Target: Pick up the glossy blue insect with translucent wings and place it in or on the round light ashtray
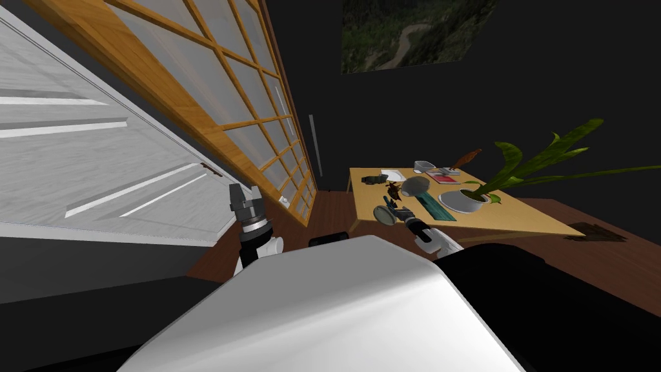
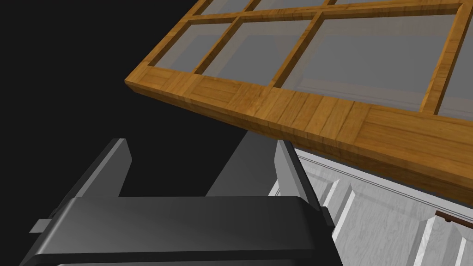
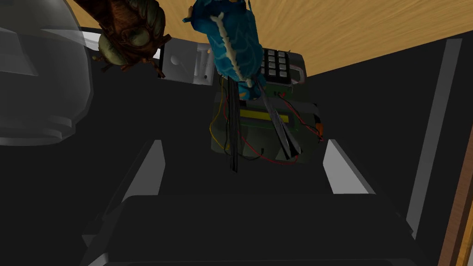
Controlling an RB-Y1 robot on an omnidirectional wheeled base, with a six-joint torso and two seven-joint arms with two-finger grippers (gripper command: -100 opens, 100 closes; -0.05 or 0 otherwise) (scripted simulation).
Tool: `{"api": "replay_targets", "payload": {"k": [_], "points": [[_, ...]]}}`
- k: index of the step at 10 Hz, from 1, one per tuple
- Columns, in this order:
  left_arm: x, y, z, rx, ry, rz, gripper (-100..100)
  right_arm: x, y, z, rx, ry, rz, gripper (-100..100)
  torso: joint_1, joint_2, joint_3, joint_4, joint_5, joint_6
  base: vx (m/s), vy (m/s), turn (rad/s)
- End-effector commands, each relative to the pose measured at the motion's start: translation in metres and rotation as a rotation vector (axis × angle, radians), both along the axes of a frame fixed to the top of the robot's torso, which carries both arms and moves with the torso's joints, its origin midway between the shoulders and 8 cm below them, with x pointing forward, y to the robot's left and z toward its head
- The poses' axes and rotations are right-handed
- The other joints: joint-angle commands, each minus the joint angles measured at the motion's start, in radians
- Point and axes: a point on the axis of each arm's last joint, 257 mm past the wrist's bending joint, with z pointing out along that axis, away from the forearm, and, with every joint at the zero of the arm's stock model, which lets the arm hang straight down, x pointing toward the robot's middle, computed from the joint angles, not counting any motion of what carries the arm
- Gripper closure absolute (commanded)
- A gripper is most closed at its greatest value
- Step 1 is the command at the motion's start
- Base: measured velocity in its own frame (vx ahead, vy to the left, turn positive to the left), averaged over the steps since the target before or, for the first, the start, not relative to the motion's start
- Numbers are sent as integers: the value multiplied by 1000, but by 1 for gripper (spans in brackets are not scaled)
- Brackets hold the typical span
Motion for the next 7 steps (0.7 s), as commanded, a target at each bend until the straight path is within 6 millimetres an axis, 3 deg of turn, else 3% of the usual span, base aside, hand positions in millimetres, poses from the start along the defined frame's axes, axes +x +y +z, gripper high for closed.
{"api": "replay_targets", "payload": {"k": [1, 6, 7], "points": [[0, 0, 0, 0, 0, 0, 0, -10, -3, 0, 18, 13, 2, -100, 0, 0, 0, 0, 0, 0, 93, -7, -23], [0, 0, 0, 0, 0, 0, 0, -26, -9, 1, 41, 38, 6, -100, 0, -2, -1, 0, 0, 0, 72, -2, -14], [0, 0, 0, 0, 0, 0, 0, -27, -9, 1, 44, 38, 5, 0, 0, 0, 0, 0, 0, 0, 6, 0, 3]]}}
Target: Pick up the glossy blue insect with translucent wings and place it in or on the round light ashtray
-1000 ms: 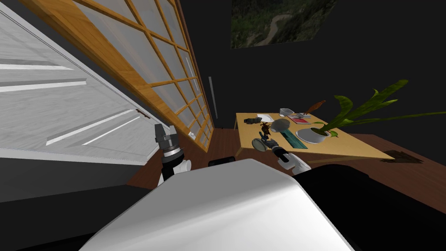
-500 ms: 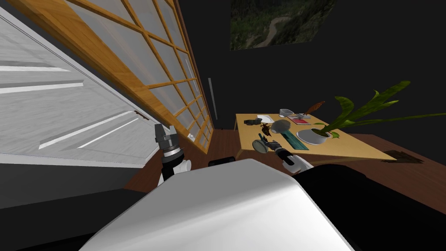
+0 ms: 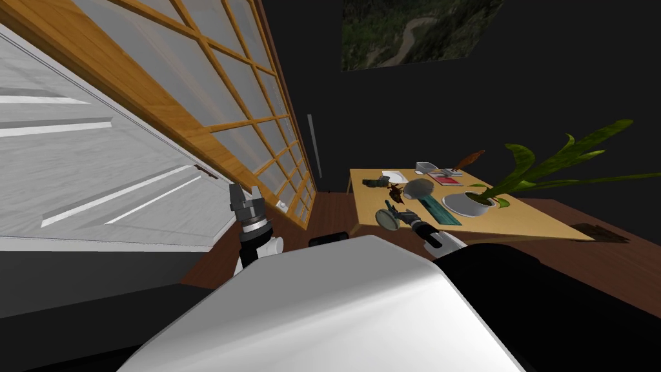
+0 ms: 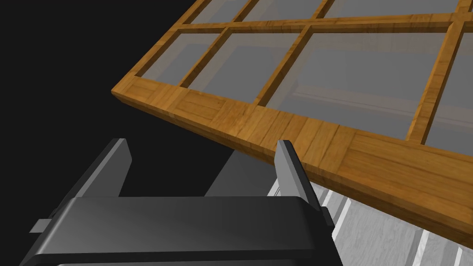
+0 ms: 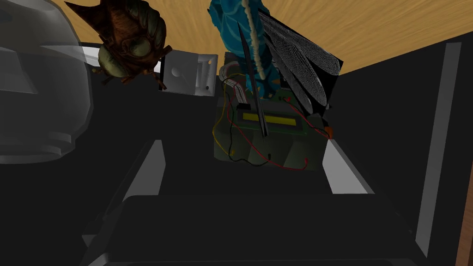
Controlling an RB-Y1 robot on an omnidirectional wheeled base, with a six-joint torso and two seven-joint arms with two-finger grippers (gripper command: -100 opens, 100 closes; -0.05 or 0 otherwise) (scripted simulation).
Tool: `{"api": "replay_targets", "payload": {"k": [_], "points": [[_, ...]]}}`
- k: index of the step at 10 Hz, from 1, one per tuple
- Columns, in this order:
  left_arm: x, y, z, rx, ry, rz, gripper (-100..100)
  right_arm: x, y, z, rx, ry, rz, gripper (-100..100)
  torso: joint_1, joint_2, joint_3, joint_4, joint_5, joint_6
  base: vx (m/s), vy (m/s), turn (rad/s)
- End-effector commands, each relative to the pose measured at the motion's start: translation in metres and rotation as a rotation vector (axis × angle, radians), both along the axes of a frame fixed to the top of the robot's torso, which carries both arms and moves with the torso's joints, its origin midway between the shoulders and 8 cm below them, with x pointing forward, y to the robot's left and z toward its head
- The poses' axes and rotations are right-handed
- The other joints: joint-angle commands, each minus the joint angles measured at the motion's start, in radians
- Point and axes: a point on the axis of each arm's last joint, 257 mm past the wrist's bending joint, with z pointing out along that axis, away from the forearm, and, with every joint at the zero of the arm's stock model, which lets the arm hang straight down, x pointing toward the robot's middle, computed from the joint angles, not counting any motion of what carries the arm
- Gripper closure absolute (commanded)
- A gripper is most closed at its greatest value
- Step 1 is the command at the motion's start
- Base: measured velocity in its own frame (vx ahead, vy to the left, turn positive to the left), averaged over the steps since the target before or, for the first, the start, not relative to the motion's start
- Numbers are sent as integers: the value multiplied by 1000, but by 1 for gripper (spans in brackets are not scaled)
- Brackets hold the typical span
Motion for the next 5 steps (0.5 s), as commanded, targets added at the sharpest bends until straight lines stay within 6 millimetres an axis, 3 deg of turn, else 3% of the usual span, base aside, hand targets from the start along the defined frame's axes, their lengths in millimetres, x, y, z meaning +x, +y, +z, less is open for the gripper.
{"api": "replay_targets", "payload": {"k": [1, 5], "points": [[0, 0, 0, 0, 0, 0, 0, 0, 0, 0, 0, 0, 0, 0, 0, 0, 0, 0, 0, 0, 0, 0, 0], [0, 0, 0, 0, 0, 0, 0, 0, 0, 0, 0, 0, 0, 0, 0, 1, 1, 0, 0, 0, 0, 0, 0]]}}
